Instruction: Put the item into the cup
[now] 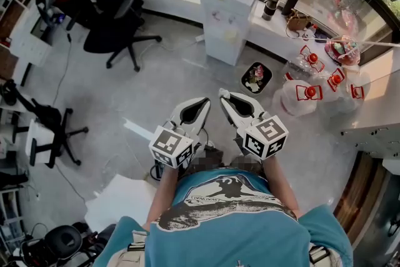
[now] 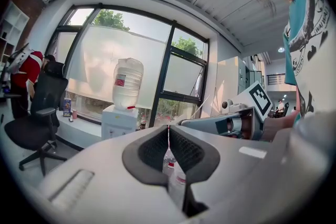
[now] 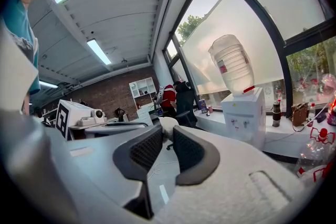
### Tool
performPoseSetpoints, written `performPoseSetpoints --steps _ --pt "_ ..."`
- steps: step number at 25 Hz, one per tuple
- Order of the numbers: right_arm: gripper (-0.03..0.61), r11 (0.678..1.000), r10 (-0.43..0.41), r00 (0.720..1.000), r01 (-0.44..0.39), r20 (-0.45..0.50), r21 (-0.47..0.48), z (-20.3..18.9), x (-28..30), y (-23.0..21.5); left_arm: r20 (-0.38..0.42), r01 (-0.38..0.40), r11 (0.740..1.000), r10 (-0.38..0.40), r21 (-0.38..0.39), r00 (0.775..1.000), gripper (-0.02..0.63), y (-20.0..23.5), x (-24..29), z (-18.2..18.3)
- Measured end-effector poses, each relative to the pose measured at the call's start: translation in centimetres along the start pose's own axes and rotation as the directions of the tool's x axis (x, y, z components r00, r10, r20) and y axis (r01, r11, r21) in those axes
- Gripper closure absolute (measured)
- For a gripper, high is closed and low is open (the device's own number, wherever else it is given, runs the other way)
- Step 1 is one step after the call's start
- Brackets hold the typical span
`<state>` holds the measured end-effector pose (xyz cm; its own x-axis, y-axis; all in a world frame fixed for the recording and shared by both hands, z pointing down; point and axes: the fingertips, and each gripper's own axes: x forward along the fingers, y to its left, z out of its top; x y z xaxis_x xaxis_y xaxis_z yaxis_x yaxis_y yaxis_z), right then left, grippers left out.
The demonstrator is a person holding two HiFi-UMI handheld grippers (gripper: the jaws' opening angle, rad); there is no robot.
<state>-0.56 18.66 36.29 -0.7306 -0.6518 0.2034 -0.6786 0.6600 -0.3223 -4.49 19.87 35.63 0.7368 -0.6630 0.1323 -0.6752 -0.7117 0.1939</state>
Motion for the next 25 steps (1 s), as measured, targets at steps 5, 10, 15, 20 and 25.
performPoseSetpoints --steps 5,10,15,20,25 --pt "0.512 1.0 -0.022 1.0 0.022 -0.009 0.007 -0.4 1.5 0.4 -0.001 0.013 1.0 -0.013 -0.008 1.0 0.609 2.0 -0.6 -0.2" --pt "0.512 0.999 -0.038 0.999 0.038 -0.03 0.01 -0.6 2.1 0.2 -0.002 0.013 0.999 -0.013 -0.03 1.0 0.609 2.9 -0.7 -0.7" --pt "0.512 0.999 -0.038 0.998 0.039 -0.051 0.017 -0.7 2.7 -0.7 -0.012 0.007 0.999 -0.007 -0.046 1.0 0.609 3.4 -0.1 -1.2" --pt "0.512 1.0 -0.002 0.997 0.004 -0.072 0.027 -0.7 4.4 -1.9 -0.022 -0.023 0.998 0.022 -0.053 1.0 0.609 4.6 0.8 -1.5" --pt "0.512 0.998 0.046 0.996 -0.044 -0.07 0.035 0.6 7.3 -4.5 -0.025 -0.07 0.996 0.069 -0.057 0.997 0.609 7.0 2.8 -0.9"
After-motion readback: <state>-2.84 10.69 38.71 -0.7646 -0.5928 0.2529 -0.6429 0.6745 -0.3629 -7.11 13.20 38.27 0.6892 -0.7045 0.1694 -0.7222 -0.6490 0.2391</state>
